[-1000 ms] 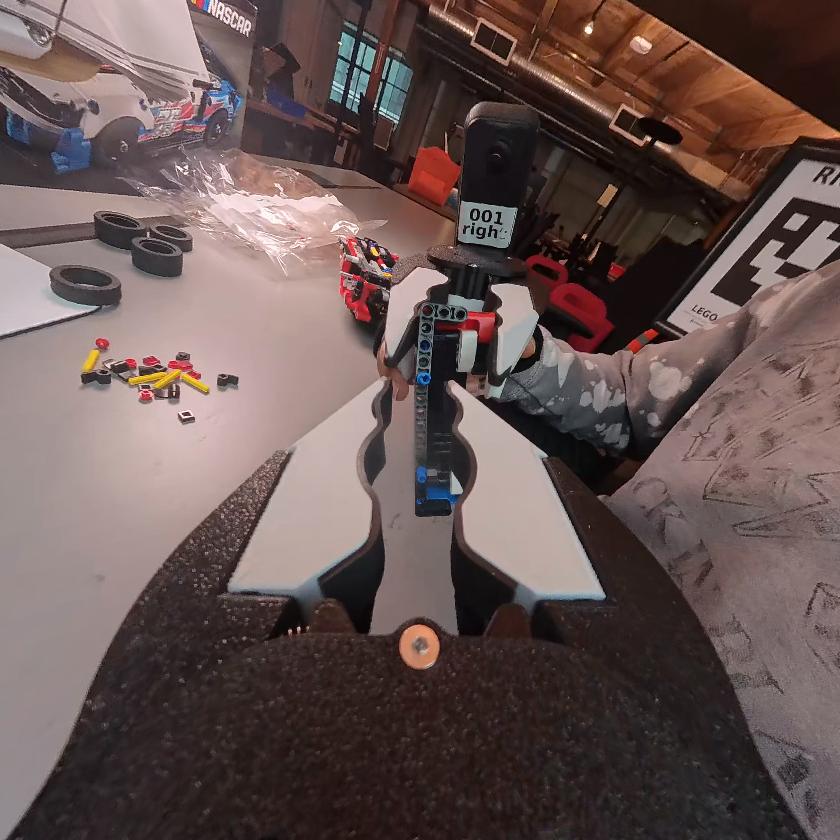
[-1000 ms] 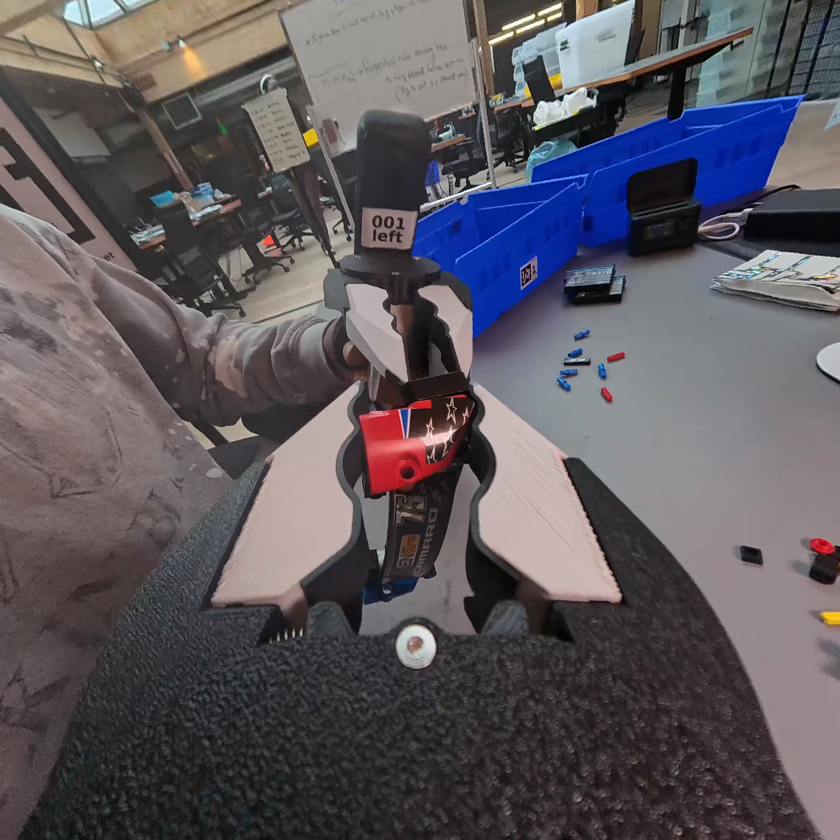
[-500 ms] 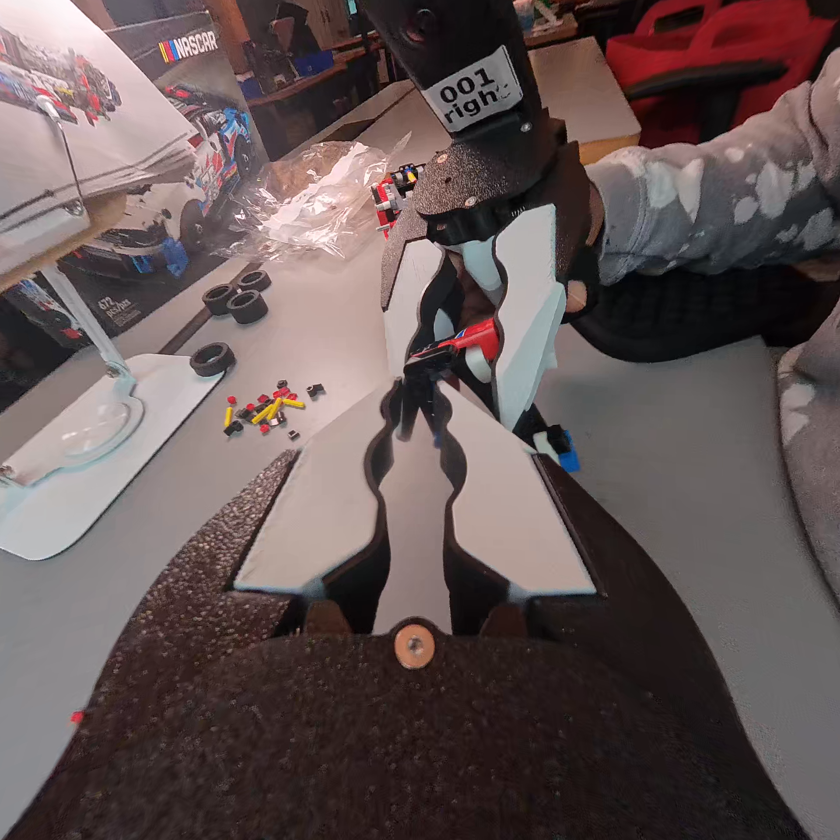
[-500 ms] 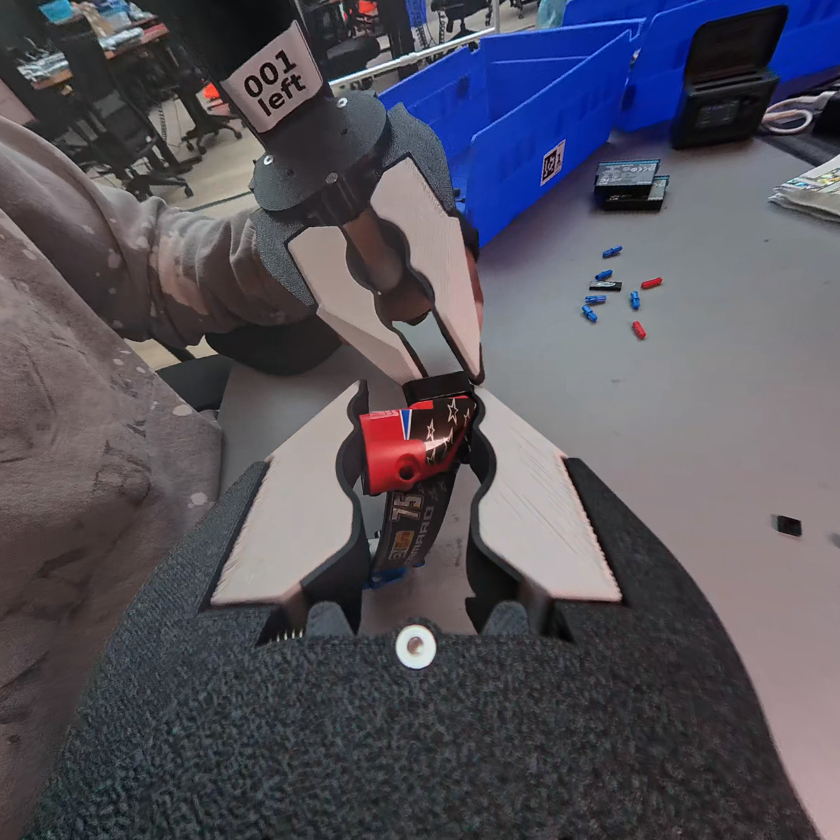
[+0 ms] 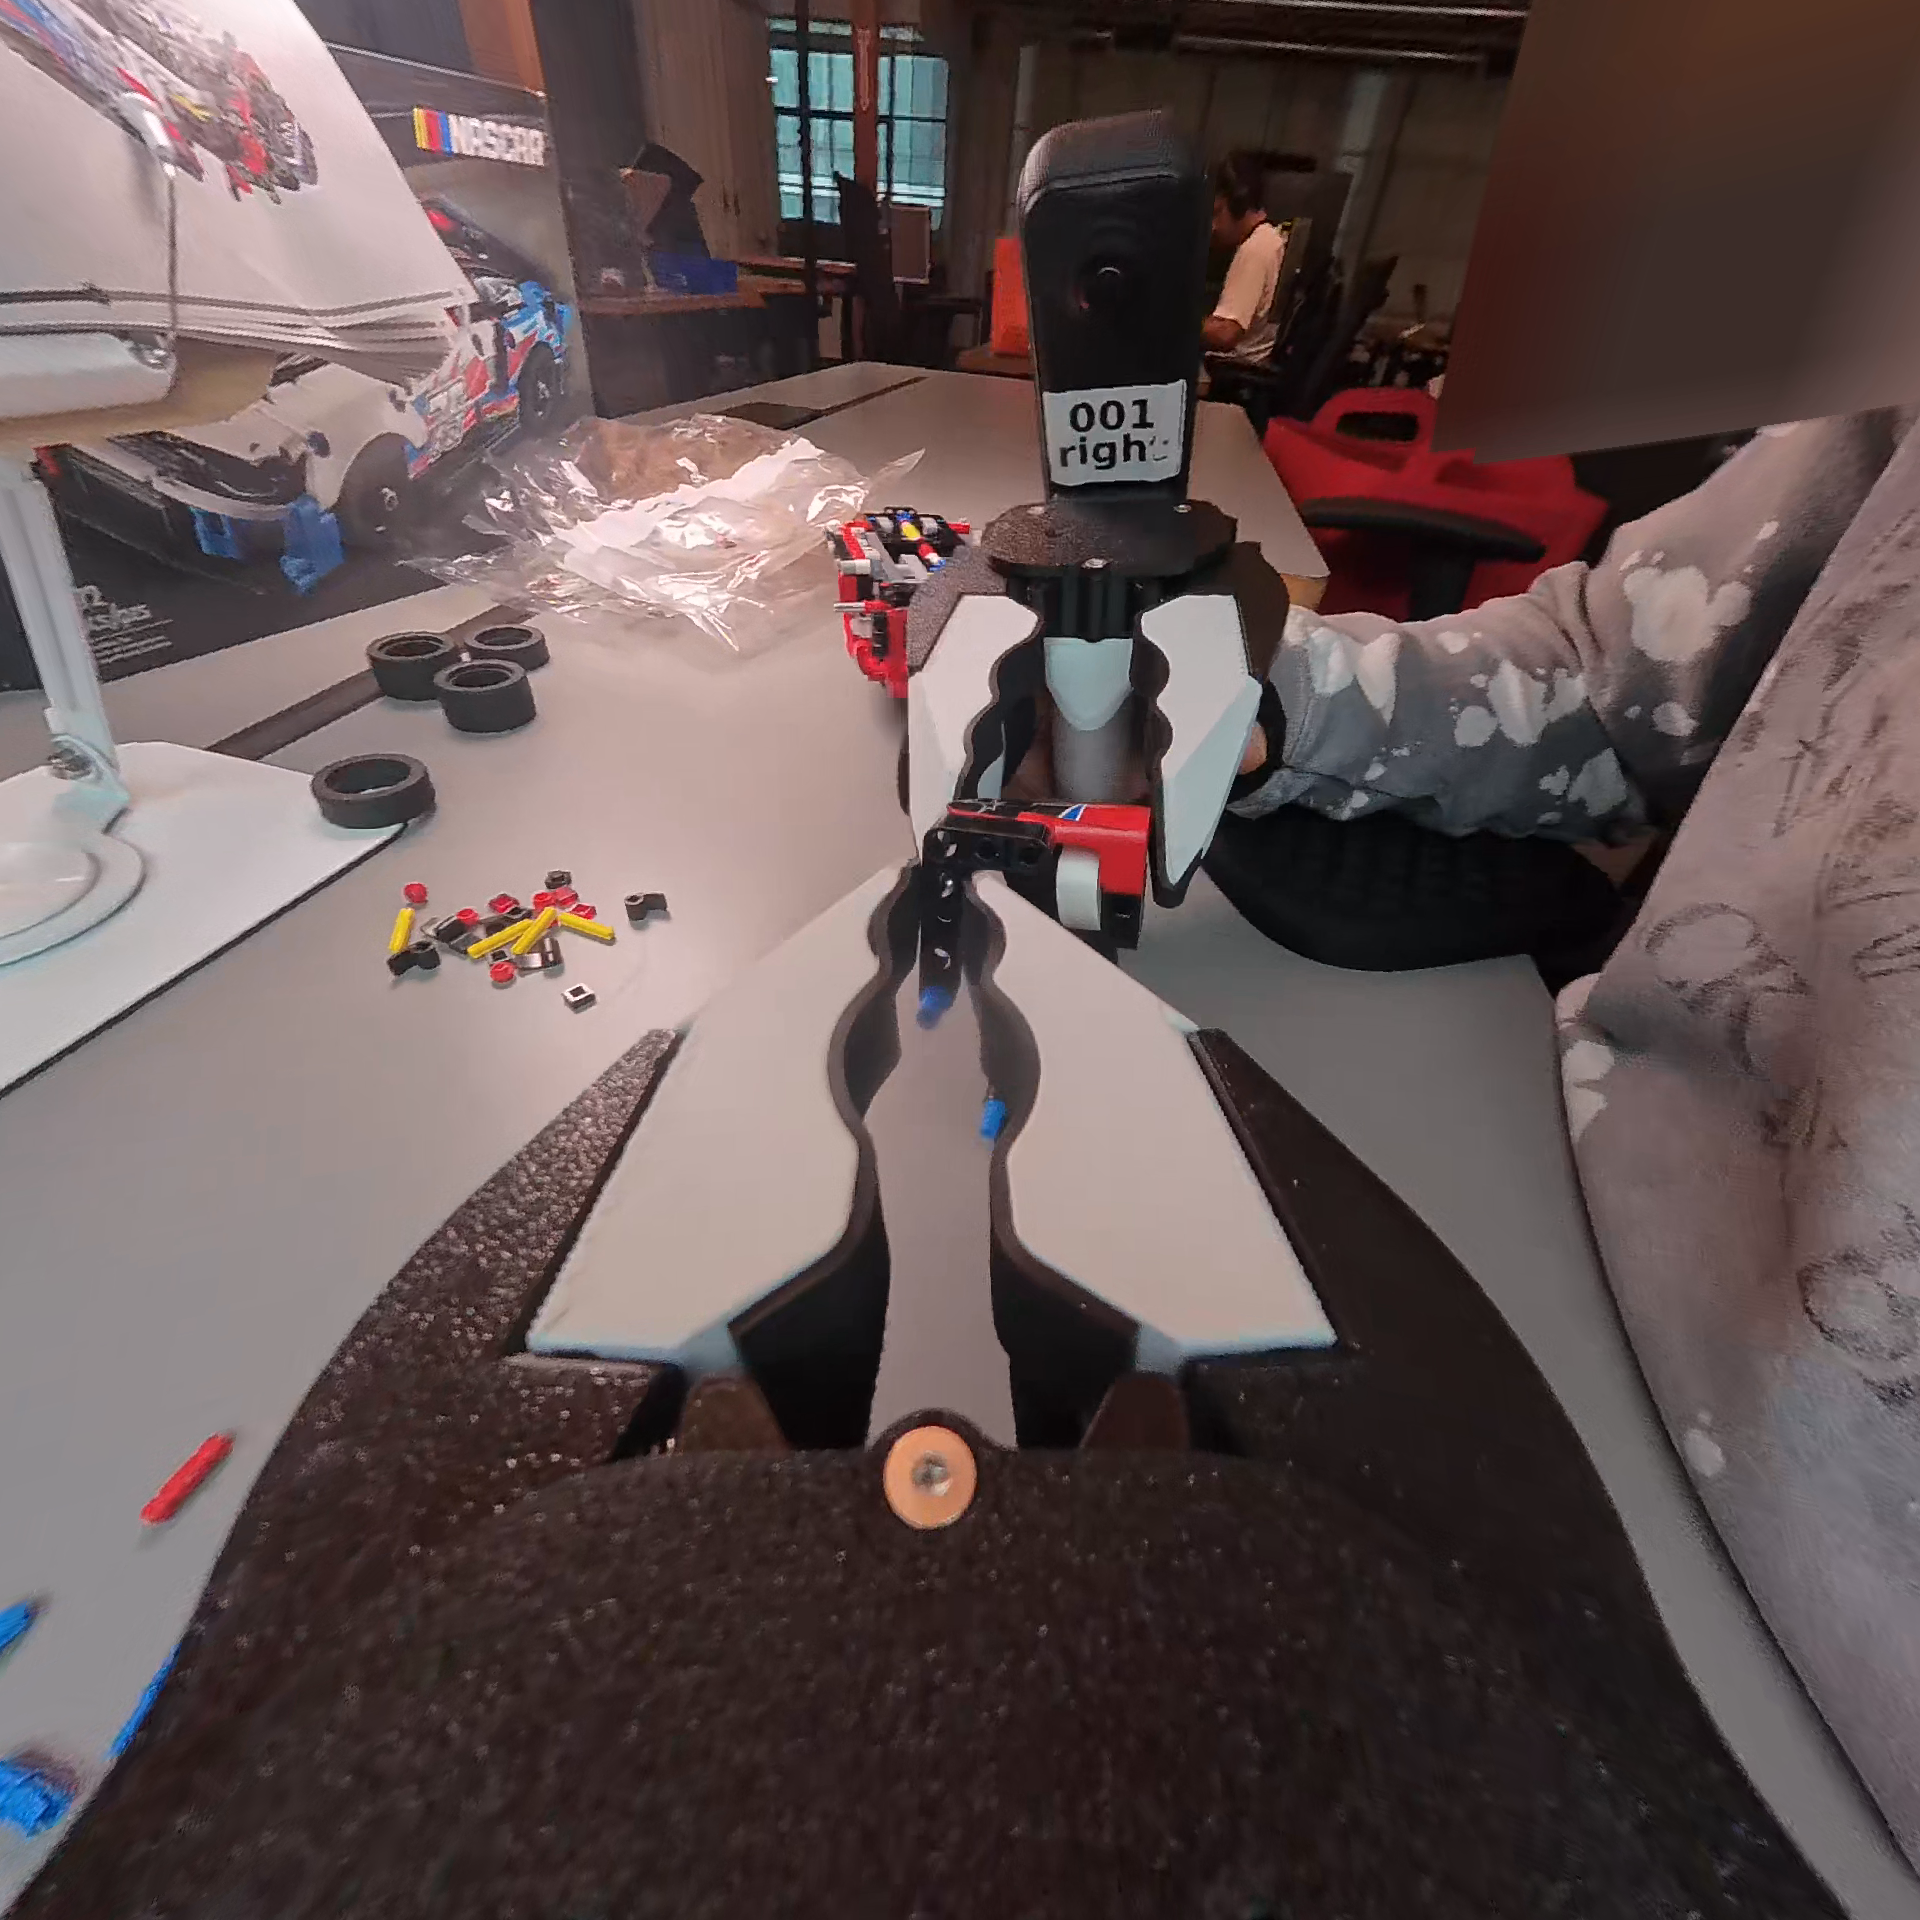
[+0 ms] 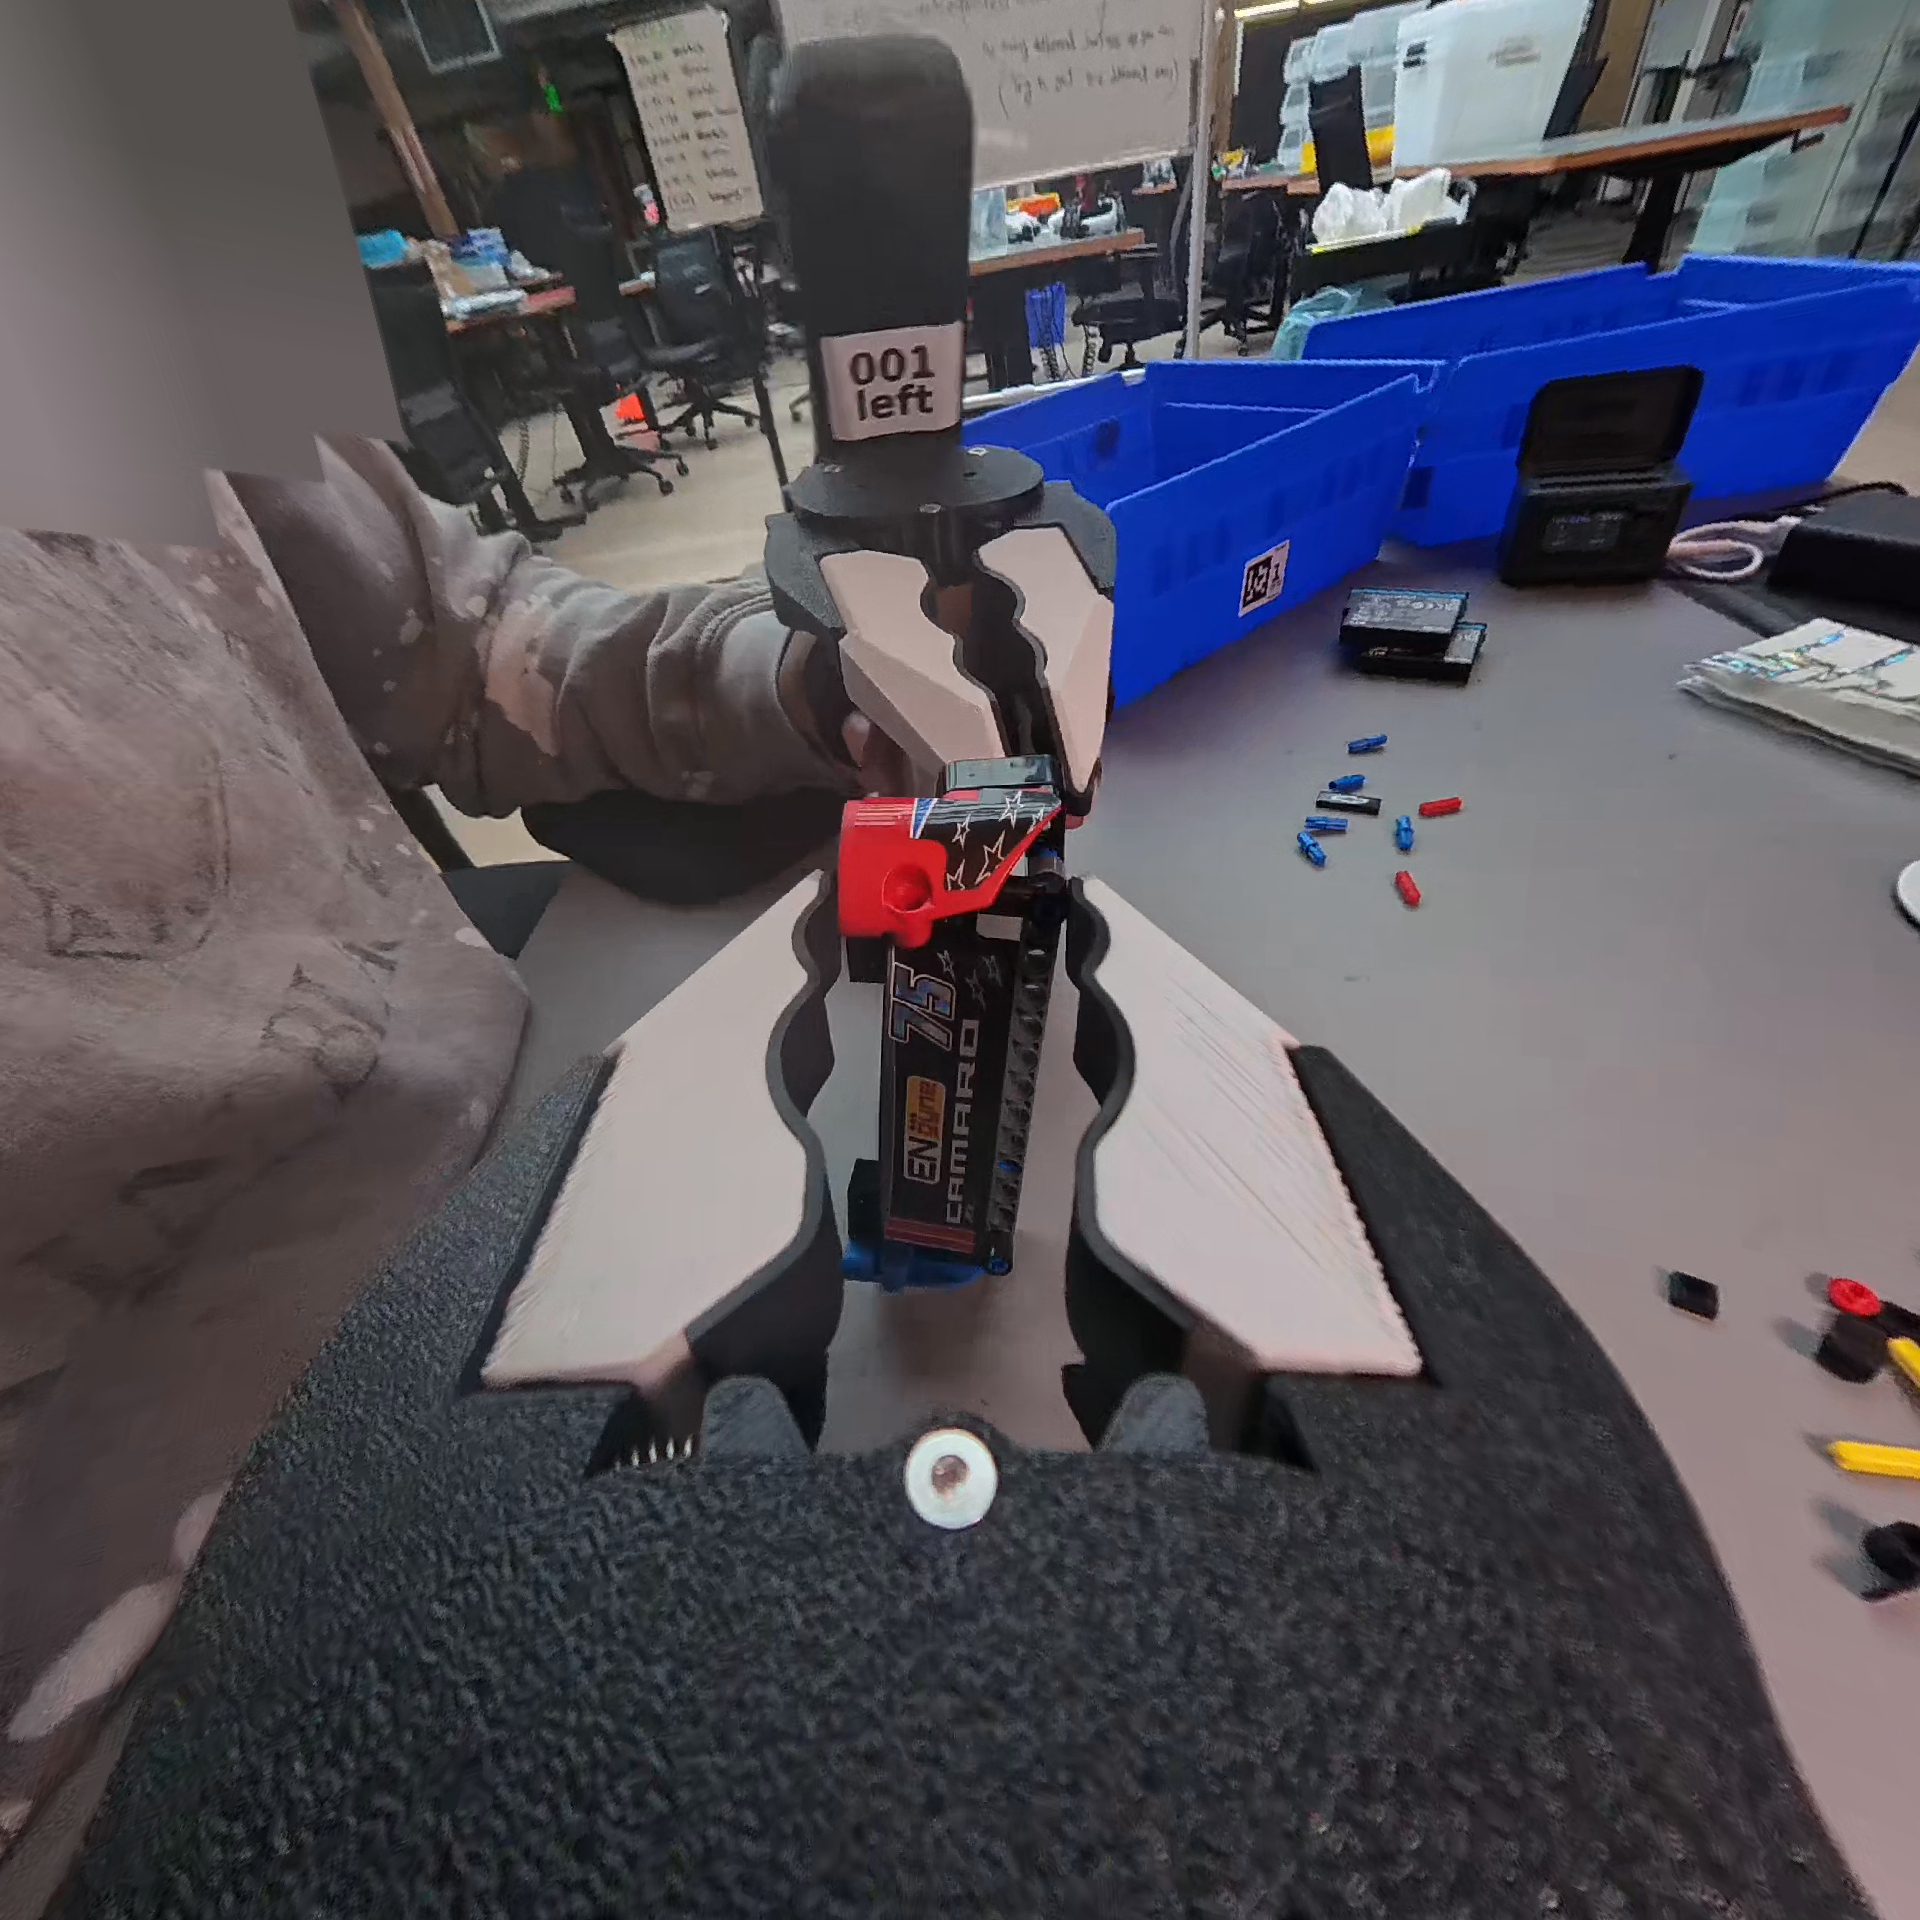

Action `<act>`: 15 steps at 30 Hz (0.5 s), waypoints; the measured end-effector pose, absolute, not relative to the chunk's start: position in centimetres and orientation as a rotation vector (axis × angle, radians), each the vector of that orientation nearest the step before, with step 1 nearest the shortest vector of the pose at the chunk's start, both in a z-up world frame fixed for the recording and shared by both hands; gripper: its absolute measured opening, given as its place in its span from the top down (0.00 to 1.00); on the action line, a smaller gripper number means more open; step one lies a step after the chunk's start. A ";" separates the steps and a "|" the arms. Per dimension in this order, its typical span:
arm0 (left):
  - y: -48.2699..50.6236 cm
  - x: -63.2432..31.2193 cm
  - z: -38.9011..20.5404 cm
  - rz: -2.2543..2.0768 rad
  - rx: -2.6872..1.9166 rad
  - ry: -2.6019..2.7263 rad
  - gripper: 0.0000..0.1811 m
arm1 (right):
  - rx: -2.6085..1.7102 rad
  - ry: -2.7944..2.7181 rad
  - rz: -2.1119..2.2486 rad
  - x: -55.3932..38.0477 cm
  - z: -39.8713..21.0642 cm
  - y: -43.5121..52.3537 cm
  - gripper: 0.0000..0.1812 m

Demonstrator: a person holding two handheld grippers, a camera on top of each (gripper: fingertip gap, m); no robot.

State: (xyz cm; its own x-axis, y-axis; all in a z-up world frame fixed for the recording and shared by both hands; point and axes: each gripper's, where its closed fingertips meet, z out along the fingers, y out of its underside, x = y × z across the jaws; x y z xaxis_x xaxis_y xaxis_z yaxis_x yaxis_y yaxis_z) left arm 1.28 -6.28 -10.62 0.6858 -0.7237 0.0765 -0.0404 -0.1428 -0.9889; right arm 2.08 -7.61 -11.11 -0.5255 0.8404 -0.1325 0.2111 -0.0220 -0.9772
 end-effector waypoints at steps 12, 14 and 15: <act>-7.8 3.1 -8.9 -0.746 -1.559 0.709 0.97 | -1.015 -1.742 1.783 3.0 -9.0 -9.4 0.77; -7.7 3.0 -8.2 -0.768 -1.525 0.678 0.97 | -1.013 -1.699 1.845 3.0 -8.4 -9.3 0.77; -7.7 2.9 -8.0 -0.780 -1.513 0.661 0.97 | -1.016 -1.682 1.868 2.9 -8.2 -9.3 0.77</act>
State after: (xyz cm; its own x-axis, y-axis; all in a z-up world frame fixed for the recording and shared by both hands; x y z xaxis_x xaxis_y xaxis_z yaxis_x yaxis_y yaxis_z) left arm 2.88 -7.73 -7.96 0.6073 -0.7889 0.0936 0.0379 -0.0889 -0.9953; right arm 2.92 -9.26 -8.23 -0.6408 0.7311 -0.2341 0.1566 -0.1741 -0.9722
